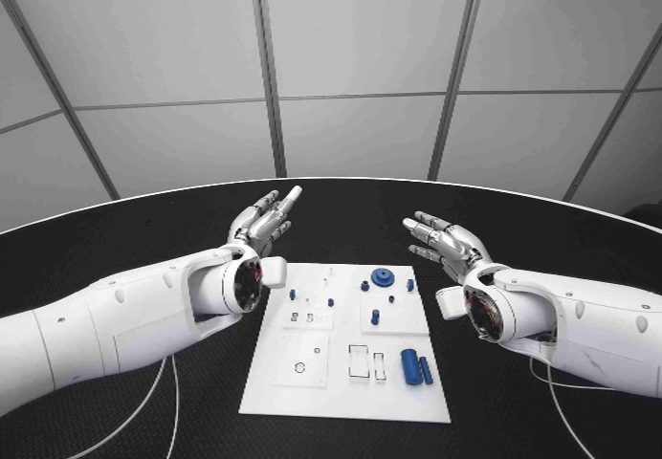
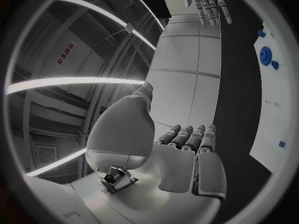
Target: Assemble the parts on the task board
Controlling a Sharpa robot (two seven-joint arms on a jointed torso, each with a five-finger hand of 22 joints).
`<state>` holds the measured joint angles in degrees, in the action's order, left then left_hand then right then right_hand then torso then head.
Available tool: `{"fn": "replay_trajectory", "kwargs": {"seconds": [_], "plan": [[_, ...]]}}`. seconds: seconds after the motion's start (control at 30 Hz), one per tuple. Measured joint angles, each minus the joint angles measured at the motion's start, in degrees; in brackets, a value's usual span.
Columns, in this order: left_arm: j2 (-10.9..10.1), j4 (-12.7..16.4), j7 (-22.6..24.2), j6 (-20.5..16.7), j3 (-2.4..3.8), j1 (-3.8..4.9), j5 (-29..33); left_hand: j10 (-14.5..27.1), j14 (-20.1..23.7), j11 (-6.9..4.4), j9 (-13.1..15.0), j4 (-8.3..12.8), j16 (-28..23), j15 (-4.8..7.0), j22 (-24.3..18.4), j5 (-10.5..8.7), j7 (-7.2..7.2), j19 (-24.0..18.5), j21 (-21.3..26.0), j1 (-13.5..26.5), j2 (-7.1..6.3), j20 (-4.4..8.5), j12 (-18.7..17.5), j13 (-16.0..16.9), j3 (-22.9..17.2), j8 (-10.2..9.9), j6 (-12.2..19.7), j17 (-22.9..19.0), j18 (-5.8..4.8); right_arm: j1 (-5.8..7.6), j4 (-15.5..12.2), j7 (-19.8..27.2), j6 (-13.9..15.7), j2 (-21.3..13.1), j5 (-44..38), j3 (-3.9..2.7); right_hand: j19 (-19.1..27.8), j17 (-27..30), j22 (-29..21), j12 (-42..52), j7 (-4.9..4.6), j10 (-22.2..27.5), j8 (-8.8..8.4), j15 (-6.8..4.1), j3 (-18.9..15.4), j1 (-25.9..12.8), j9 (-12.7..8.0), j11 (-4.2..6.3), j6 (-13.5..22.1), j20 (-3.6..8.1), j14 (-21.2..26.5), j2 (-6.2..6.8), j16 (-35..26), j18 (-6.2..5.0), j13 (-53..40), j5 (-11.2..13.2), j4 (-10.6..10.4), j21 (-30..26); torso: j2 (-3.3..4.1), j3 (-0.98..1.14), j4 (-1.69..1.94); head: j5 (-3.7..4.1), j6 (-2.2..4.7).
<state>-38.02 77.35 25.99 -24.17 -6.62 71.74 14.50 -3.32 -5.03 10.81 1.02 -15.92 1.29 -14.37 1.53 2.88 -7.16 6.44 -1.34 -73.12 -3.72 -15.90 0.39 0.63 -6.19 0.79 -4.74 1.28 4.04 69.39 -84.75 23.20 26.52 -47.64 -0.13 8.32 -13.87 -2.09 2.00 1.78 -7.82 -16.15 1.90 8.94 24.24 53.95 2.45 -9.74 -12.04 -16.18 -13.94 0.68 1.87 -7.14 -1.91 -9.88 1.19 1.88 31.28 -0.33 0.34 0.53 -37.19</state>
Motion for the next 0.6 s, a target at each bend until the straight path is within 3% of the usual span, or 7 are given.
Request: {"fn": "replay_trajectory", "kwargs": {"seconds": [0.1,0.13,0.23,0.33,0.43,0.5,0.6], "plan": [[0.9,-1.7,-0.4,3.0,-0.79,1.86,2.0,-0.3,-0.1,0.26,0.0,-0.6,0.0,-0.51,0.1,0.00,-0.20,0.2,0.0,-2.2,-0.07,-0.59,0.0,0.1,-0.2,0.0,-0.2,0.1,0.86,0.79,0.3,-0.4,-1.5,-0.2,0.0,0.55,-1.6,-0.4,0.2,0.3,-0.14,-2.6,0.59,0.60,0.8,2.0,0.4,-0.59,-2.0,-0.11,-2.8,-0.06,0.7,-0.45,-0.2,0.0,0.8,0.3,0.00,-0.01,0.01,0.00,-0.01],[1.1,-2.0,-0.5,3.7,-0.97,2.28,2.4,-0.3,-0.1,0.26,0.0,-0.6,0.0,-0.51,0.1,0.00,-0.20,0.2,0.0,-2.2,-0.07,-0.59,0.0,0.1,-0.2,0.0,-0.2,0.1,0.86,0.88,0.4,-0.5,-1.6,-0.2,0.0,0.60,-2.3,-0.6,0.3,0.4,-0.19,-3.9,0.98,0.79,1.1,2.8,0.6,-0.81,-3.0,-0.18,-4.2,-0.05,1.1,-0.90,-0.3,-0.2,1.1,0.6,0.00,-0.01,0.01,0.00,-0.01],[1.4,-2.6,-0.7,4.9,-1.25,3.05,3.2,-0.6,-0.2,0.58,0.1,-0.6,0.1,-0.63,0.1,0.00,0.01,0.2,0.0,-2.2,-0.07,-0.59,0.0,0.1,-0.2,0.2,-0.4,0.2,0.86,0.89,0.4,-0.5,-1.7,-0.2,0.0,0.62,-5.3,-1.4,0.6,1.1,-0.48,-9.3,2.26,1.35,1.7,5.5,1.5,-1.44,-7.4,-0.31,-10.1,0.03,2.7,-0.89,-0.6,-0.5,2.8,1.4,0.00,-0.01,0.01,0.00,-0.01],[1.0,-3.1,-0.7,5.5,-1.26,3.09,3.3,-1.1,-0.6,1.11,0.3,-0.6,0.5,-0.94,0.1,0.00,-0.20,0.2,-0.2,-2.4,0.15,-0.59,0.3,0.2,-0.2,0.3,-1.0,0.4,0.86,0.91,2.2,1.8,0.7,-0.8,-2.4,0.54,-9.8,-2.4,1.0,1.9,-0.89,-16.6,3.80,1.78,2.4,8.1,2.5,-2.03,-12.7,-0.41,-17.1,0.23,4.4,-0.90,-1.1,-0.9,4.2,2.4,0.00,0.01,0.01,0.02,-0.48],[0.9,-3.1,-0.7,6.1,-1.26,3.09,3.3,-2.8,-2.3,2.21,0.9,-0.6,1.5,-1.02,0.3,0.00,-0.35,0.2,-0.6,-3.3,0.77,-0.59,0.7,0.5,-0.5,1.3,-3.8,0.9,0.87,0.91,3.3,3.4,3.1,-0.8,-8.3,0.53,-15.4,-3.1,1.5,2.4,-1.29,-23.3,5.36,1.91,3.2,10.3,3.5,-2.22,-18.2,-0.45,-23.2,0.60,6.1,-0.97,-1.3,-1.3,5.5,3.7,-0.01,0.01,-0.03,0.05,-0.68],[0.6,-3.0,-0.7,6.6,-1.26,3.09,3.4,-4.0,-3.3,2.27,1.2,-0.5,2.1,-1.09,0.3,0.00,-0.48,0.4,-0.7,-3.6,0.74,-0.79,0.7,0.6,-0.6,1.7,-5.3,1.2,0.88,0.91,4.0,3.1,3.7,-0.7,-13.5,0.52,-19.3,-3.5,1.7,2.8,-1.79,-27.6,6.52,1.66,3.9,11.7,4.2,-2.07,-22.4,-0.40,-27.2,0.87,7.1,-1.81,-1.4,-1.5,6.2,4.6,-0.01,-0.01,-0.04,0.06,-0.79],[0.1,-2.7,-0.6,7.2,-1.26,3.09,3.4,-10.4,-8.7,4.08,2.6,0.1,5.1,-1.33,1.0,0.00,-0.83,2.7,-2.0,-5.5,1.22,-1.10,2.2,1.4,-1.2,4.0,-11.4,2.6,0.87,0.94,4.7,2.3,4.2,-0.7,-21.0,0.50,-24.4,-4.2,2.0,2.9,-2.60,-33.1,7.93,1.05,5.0,13.0,5.0,-1.63,-27.7,-0.15,-32.3,1.73,8.5,-1.80,-1.5,-1.8,7.2,5.7,-0.01,-0.02,-0.09,0.07,-0.85]]}}
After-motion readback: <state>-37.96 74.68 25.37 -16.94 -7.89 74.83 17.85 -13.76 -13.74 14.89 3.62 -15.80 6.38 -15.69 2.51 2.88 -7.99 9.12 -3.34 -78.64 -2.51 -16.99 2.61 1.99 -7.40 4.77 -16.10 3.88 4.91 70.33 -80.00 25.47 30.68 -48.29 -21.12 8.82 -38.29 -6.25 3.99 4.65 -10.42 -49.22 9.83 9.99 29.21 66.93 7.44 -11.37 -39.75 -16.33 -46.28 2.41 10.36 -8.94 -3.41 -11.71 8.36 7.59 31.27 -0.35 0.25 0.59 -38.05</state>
